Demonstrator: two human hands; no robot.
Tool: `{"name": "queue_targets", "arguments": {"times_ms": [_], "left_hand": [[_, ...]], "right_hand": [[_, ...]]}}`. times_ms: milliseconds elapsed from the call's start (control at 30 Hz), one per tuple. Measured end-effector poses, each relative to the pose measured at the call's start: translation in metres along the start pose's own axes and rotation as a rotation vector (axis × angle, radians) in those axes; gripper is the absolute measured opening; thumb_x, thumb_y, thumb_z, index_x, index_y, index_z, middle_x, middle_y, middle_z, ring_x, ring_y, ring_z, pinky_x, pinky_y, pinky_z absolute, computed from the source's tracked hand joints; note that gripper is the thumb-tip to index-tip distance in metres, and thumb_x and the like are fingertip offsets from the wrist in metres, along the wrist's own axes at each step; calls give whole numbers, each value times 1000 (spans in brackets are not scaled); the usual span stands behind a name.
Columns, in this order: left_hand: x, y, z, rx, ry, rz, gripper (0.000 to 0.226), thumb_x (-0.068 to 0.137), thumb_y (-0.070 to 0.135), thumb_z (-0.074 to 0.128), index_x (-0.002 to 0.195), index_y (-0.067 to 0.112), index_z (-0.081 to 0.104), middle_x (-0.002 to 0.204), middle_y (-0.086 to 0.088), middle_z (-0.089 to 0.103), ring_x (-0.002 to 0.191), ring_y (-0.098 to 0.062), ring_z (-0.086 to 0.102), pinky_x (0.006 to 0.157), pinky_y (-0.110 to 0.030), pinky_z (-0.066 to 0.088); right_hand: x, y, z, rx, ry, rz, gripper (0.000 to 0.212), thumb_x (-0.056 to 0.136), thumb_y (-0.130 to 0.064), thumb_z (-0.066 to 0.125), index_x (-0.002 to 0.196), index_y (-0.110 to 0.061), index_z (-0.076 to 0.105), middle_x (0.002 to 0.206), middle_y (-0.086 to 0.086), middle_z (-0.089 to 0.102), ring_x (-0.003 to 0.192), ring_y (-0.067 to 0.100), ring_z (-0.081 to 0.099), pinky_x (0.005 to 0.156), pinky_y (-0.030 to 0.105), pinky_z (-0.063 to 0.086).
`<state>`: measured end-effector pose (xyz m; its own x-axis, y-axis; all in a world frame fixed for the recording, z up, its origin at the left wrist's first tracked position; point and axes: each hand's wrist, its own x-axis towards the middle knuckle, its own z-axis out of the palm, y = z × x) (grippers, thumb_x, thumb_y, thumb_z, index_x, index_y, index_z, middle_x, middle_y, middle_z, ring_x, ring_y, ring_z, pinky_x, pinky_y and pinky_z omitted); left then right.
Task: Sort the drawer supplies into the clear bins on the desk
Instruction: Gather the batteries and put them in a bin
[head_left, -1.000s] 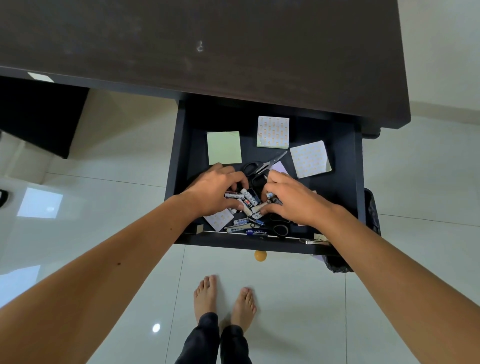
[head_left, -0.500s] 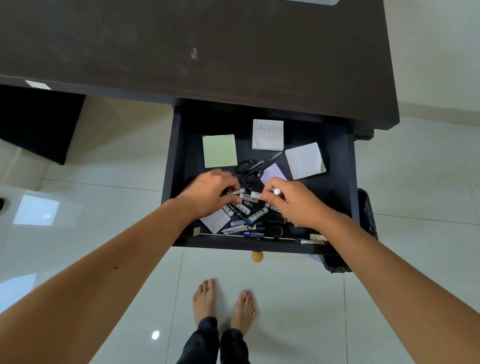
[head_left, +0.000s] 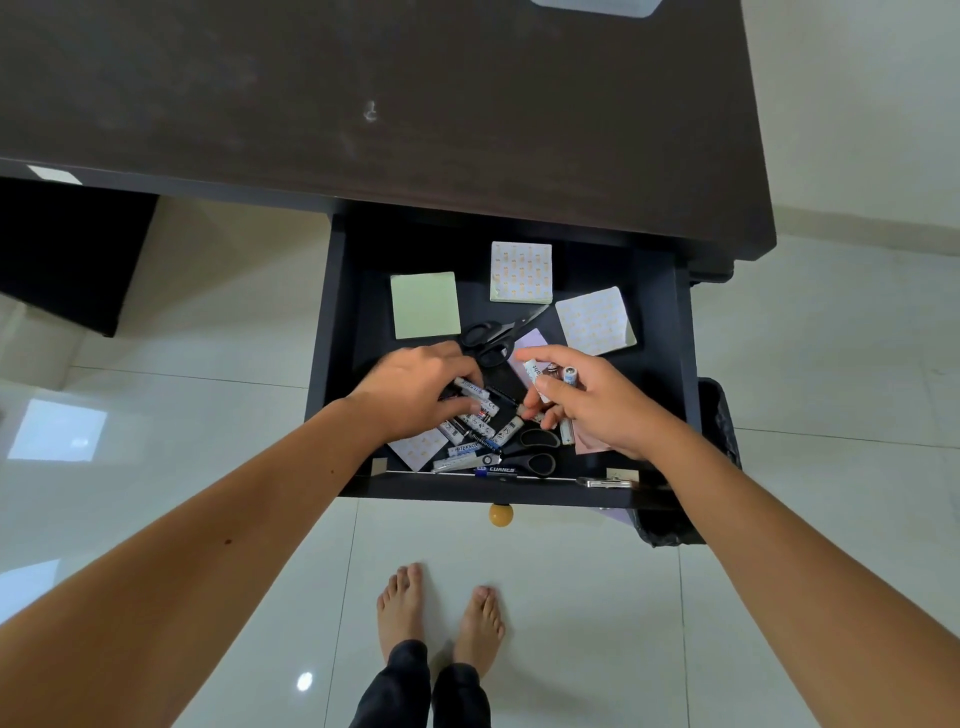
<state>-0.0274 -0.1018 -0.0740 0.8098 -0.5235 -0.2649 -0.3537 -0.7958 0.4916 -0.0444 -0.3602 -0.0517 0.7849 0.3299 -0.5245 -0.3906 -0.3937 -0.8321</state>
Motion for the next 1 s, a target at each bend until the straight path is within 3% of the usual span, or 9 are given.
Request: {"name": "queue_targets", "arguments": {"times_ms": [167,300,367,467,633,733,867,967,1000], "left_hand": [[0,-2,0,-20,-2,14,23,100,39,67,115,22,67,115,4,63,94,-22,63,84,-40,53],[-2,-6,-5,-100,17,16,12,98,25,72,104,16,65,102,6,62,86,-16,60,79,-34,49],[-3,-7,-6,-195,35,-36,10,98,20,73,101,18,64,91,11,63,80,-9,59,74,-31,47],[-3,-9,-5,-338,58,-107,12,98,21,72,109,23,67,97,8,71,86,-8,66,79,-34,57],[-3,-5,-7,-420,110,-103,24,102,17,68,124,21,76,109,13,68,92,7,62,85,-7,47],[-5,-2,-8,-458,113,-142,20,103,19,67,120,21,76,102,7,74,88,-1,69,81,-19,55],[-7,1,-10,-519,95,-247,14,102,27,67,114,24,75,86,3,78,84,-15,75,79,-36,62],[-6,3,-12,-607,85,-319,12,101,27,70,111,22,74,85,2,80,85,-17,77,77,-35,62],[-6,3,-13,-632,78,-332,11,101,26,70,111,22,73,86,0,80,84,-14,77,76,-31,62]], "right_hand": [[3,-2,3,1,18,50,20,103,-15,62,114,-28,73,93,11,75,82,26,73,71,32,57],[6,-3,9,-327,111,-8,4,96,-28,74,97,-33,74,91,-7,74,76,12,69,73,35,57],[10,-4,17,-469,165,-20,7,91,-37,79,97,-35,76,96,-13,73,85,10,68,79,36,58],[13,-11,26,-620,168,43,22,88,-44,82,106,-35,76,93,-10,68,72,3,59,62,26,46],[13,-16,27,-732,165,21,17,96,-39,76,106,-26,77,80,-9,57,65,6,49,52,22,33],[12,-16,26,-680,184,7,13,98,-41,70,101,-28,72,79,-8,63,60,8,55,54,32,45],[10,-11,20,-555,218,13,18,98,-37,71,96,-21,61,87,-2,67,75,14,64,66,36,52],[8,-11,14,-319,160,6,10,99,-22,72,106,-25,66,95,-1,74,78,12,76,70,36,60],[7,-12,12,-246,123,-2,21,100,-16,70,116,-29,68,100,-1,74,77,8,76,69,32,59]]}}
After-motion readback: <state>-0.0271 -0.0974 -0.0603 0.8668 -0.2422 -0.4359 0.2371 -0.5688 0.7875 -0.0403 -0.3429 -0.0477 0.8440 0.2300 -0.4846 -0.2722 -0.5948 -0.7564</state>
